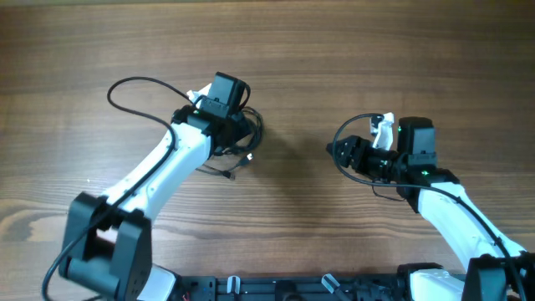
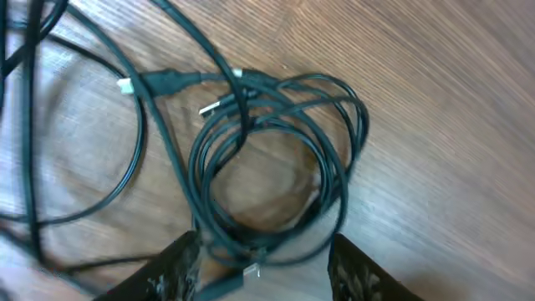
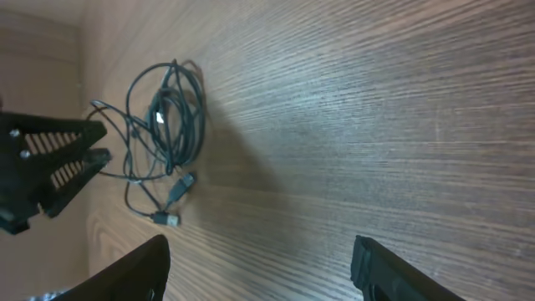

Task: Untangle cables

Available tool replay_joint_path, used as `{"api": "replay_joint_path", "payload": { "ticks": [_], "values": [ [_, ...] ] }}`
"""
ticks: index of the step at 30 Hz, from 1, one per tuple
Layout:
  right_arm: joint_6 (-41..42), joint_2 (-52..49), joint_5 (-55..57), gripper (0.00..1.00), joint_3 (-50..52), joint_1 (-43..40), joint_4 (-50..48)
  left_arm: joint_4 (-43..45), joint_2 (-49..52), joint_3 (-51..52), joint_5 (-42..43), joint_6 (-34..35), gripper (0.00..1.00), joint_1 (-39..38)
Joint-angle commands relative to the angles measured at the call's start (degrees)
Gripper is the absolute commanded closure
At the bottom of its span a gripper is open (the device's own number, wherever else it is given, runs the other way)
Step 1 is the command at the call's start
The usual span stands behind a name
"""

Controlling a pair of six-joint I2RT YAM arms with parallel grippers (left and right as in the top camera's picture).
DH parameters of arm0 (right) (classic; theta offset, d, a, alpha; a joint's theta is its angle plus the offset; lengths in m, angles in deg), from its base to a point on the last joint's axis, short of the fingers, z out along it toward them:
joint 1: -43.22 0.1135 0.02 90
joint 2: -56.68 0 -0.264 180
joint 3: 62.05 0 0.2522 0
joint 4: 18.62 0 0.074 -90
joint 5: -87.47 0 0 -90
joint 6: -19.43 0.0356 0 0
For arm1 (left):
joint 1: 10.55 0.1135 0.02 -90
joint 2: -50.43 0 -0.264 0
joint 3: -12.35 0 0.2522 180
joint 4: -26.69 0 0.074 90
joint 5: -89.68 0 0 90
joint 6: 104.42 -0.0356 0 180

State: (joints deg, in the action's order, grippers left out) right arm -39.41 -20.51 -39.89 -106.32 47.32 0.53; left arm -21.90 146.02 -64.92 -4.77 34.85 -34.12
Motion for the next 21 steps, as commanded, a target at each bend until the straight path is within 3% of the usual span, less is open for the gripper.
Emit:
{"api": "replay_joint_path", "payload": {
  "ticks": [1,6,9,16,21],
  "values": [
    [-0.94,-0.09,3.13,0.28,-0.24,1.92,0.09,2.23,3.89,-0.22,-2.19,3.13,0.56,0.22],
    [-0.92,-0.09,3.13,0.28,-0.24,2.82,0.24,4.5,8.22,-0.22,-2.08,4.13,0.6,0.22],
    [-0.92,-0.09,3.13,0.28,-0.24,2.82,0.31,5.75,9.25,-0.22,-2.08,4.15,0.68,0.2],
    [-0.96,-0.09,3.15,0.27,-0.24,2.82,0.72,5.25,9.01,-1.03,-1.9,3.61,0.68,0.33],
    [-1.01,-0.09,5.29,0.26,-0.24,2.82,2.34,-3.02,5.51,-4.87,-0.83,6.49,0.65,0.02]
  ]
}}
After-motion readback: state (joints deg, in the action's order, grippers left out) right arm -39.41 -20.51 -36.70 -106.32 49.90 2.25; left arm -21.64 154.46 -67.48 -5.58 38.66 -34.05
